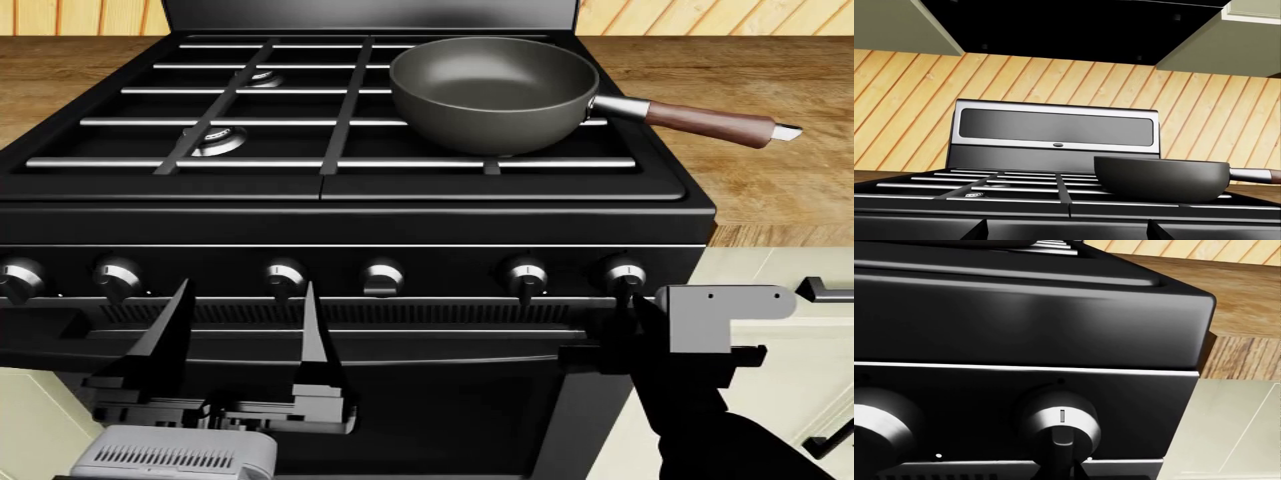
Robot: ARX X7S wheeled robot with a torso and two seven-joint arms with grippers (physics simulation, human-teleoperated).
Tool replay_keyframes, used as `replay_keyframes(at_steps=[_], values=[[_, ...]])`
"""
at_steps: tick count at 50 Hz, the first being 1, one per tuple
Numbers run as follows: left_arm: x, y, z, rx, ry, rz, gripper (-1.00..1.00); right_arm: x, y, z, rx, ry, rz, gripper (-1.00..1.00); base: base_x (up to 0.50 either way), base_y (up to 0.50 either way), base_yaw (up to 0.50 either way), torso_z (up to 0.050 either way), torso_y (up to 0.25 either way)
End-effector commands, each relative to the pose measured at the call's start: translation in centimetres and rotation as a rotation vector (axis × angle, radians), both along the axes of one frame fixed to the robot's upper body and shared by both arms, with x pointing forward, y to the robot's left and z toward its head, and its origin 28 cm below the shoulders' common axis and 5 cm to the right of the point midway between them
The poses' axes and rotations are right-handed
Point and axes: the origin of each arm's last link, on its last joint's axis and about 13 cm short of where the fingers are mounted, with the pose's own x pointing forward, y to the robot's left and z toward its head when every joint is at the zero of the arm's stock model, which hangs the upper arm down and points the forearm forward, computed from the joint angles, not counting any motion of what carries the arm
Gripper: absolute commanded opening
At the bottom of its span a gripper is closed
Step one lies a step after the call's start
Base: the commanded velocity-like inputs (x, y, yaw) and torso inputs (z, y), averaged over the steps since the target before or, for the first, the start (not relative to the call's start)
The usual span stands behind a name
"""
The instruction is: Turn on the front right burner of the stove.
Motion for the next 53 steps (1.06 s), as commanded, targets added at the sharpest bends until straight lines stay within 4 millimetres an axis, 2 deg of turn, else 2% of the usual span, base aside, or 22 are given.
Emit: replay_keyframes(at_steps=[1,8,11,15,24,31,53], values=[[0.0,0.0,0.0,0.001,0.000,-0.002,1.00,0.0,-0.2,0.1,-0.015,-0.008,-0.012,-1.00,0.00,0.00,0.00,0.000,0.000],[0.0,0.0,0.0,0.002,-0.001,-0.001,1.00,-0.1,-0.3,0.2,-0.023,-0.010,-0.017,-1.00,0.00,0.00,0.00,0.000,0.000],[0.0,0.0,0.0,0.001,-0.002,-0.001,1.00,-0.2,-0.3,0.3,-0.083,-0.013,-0.021,-1.00,0.00,0.00,0.00,0.000,0.000],[-0.1,0.0,0.0,-0.001,-0.002,-0.001,1.00,-0.1,-0.1,0.4,-0.258,-0.025,-0.007,-1.00,0.00,0.00,0.00,0.000,0.000],[-0.1,-0.1,0.0,-0.003,-0.003,-0.005,1.00,0.1,-0.1,0.9,-0.539,-0.086,0.010,-1.00,0.00,0.00,0.00,0.000,0.003],[-0.1,-0.1,0.0,-0.003,-0.003,-0.006,1.00,0.0,0.2,2.3,-0.812,-0.146,-0.018,-1.00,0.00,0.00,0.00,0.000,0.001],[-0.1,-0.1,0.0,-0.004,-0.004,-0.009,1.00,-0.2,0.2,2.1,-0.845,-0.137,-0.024,-1.00,0.00,0.00,0.00,0.001,0.003]])
